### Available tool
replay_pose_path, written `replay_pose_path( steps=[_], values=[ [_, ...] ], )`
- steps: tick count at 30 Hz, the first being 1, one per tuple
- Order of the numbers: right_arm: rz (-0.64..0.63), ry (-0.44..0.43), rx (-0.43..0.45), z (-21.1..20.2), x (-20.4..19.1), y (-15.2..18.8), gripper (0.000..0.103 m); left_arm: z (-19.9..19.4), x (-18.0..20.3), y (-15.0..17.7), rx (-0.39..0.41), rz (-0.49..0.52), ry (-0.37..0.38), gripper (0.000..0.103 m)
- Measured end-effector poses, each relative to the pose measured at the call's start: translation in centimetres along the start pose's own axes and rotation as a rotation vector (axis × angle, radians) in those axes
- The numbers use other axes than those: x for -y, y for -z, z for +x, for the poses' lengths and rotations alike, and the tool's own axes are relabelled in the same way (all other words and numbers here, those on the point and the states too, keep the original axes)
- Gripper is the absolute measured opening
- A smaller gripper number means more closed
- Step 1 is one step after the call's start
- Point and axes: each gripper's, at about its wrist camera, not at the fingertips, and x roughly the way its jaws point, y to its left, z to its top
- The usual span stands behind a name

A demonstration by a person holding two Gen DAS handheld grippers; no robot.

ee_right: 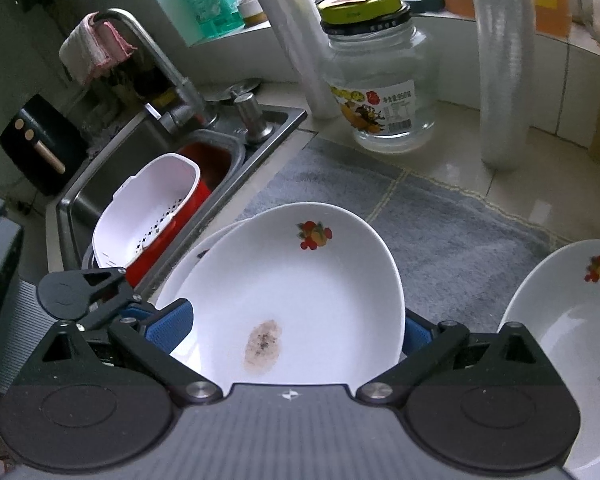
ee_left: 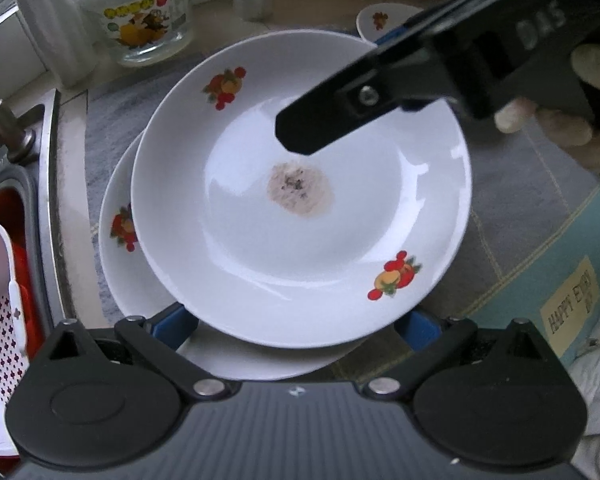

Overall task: Organize plates and bowls
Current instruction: 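Lower both held plates onto the stack by the sink and open both tools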

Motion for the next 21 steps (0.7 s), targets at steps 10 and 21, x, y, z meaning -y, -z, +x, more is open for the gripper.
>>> replay_pose_path(
  steps=[10, 21],
  values=[
    [0.006, -0.013, 0.013, -0.5, 0.3, 0.2, 0.103, 0.1, 0.7, -0.1, -0.012, 0.006, -0.034, 0.102],
    [-0.012, -0.009, 0.002, -0.3, 0.1, 0.2, 0.103, -1.0, 1.9, 1.2, 0.049, 0.001, -0.1, 0.102]
  ],
)
